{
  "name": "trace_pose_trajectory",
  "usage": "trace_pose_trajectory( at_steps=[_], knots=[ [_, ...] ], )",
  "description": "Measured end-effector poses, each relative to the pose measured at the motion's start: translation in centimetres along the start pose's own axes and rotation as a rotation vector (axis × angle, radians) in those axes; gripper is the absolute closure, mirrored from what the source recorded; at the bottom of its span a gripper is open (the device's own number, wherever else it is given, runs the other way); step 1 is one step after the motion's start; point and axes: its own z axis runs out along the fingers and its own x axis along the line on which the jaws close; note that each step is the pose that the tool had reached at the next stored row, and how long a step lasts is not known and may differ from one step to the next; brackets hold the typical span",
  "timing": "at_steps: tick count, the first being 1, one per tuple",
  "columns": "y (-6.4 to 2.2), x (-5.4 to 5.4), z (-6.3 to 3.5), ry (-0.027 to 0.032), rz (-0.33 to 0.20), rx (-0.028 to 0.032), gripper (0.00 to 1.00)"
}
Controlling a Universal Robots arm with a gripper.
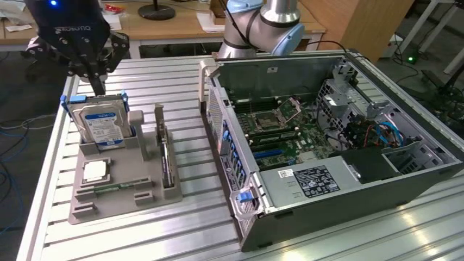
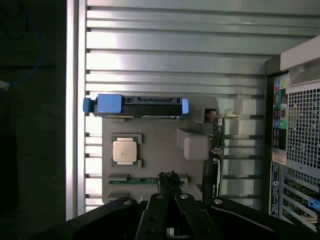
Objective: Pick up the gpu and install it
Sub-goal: 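Pick up the gpu and move the gpu toward the slot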
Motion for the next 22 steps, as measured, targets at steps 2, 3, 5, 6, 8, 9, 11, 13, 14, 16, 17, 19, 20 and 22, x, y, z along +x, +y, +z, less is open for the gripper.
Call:
trace_pose_trajectory(
  at_steps=[2,3,5,6,8,9,11,13,14,16,17,19,20,22],
  knots=[
    [0.0,0.0,0.0,-0.0001,0.0,0.0,0.89],
    [0.0,0.0,0.0,0.0,0.0,0.0,0.89],
    [0.0,0.0,0.0,0.0,0.0,0.0,0.89],
    [0.0,0.0,0.0,0.0,0.0,0.0,0.89],
    [0.0,0.0,0.0,-0.0001,0.0,0.0,0.89],
    [0.0,0.0,0.0,-0.0001,0.0,0.0,0.89],
    [0.0,0.0,0.0,-0.0001,0.0,0.0,0.89],
    [0.0,0.0,0.0,-0.0001,0.0,0.0,0.89],
    [0.0,0.0,0.0,-0.0001,0.0,0.0,0.89],
    [0.0,0.0,0.0,-0.0001,0.0,0.0,0.89],
    [0.0,-0.1,0.01,0.0,0.0,-0.0001,0.89],
    [0.0,-0.7,0.02,-0.0001,0.0,0.0,0.89],
    [-0.01,-1.1,0.04,-0.0001,0.0,0.0,0.89],
    [-0.01,-1.6,0.09,0.0,0.0,0.0,0.89]
  ],
)
